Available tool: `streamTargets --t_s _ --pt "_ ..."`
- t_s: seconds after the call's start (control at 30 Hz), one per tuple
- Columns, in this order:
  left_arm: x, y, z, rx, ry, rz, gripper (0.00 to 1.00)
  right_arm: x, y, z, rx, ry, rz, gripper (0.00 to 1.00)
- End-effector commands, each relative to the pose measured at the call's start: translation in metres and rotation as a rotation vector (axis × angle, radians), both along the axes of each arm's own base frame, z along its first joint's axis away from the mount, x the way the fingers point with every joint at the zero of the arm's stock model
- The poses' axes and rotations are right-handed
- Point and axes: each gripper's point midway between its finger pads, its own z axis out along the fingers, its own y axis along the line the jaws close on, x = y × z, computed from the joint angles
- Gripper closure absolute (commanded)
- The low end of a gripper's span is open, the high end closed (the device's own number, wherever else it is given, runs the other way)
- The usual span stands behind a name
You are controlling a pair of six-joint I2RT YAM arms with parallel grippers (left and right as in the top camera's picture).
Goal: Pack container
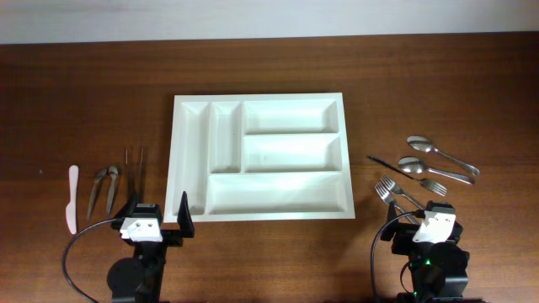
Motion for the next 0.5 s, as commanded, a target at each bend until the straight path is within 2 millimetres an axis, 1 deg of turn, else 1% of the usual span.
streamTargets --t_s 0.0,0.33,0.37,0.43,0.47 --pt "0.000 -0.001 -0.002 0.001 -0.002 -0.005 0.01 0.000 -0.001 0.002 0.004 -0.013 -0.007 0.01" --pt "0.000 -0.004 -0.002 -0.001 -0.002 -0.021 0.01 0.001 0.000 0.003 0.005 -0.017 -0.006 0.01" --pt "0.000 -0.004 -0.002 -0.002 -0.002 -0.024 0.01 0.001 0.004 0.003 0.025 -0.021 0.015 0.01" --pt "0.000 -0.005 -0.002 -0.021 -0.002 -0.026 0.01 0.002 0.025 0.000 0.117 -0.015 0.105 0.02" --pt "0.000 -0.005 -0.002 -0.045 0.000 -0.023 0.01 0.002 0.030 0.002 0.129 -0.020 0.136 0.01"
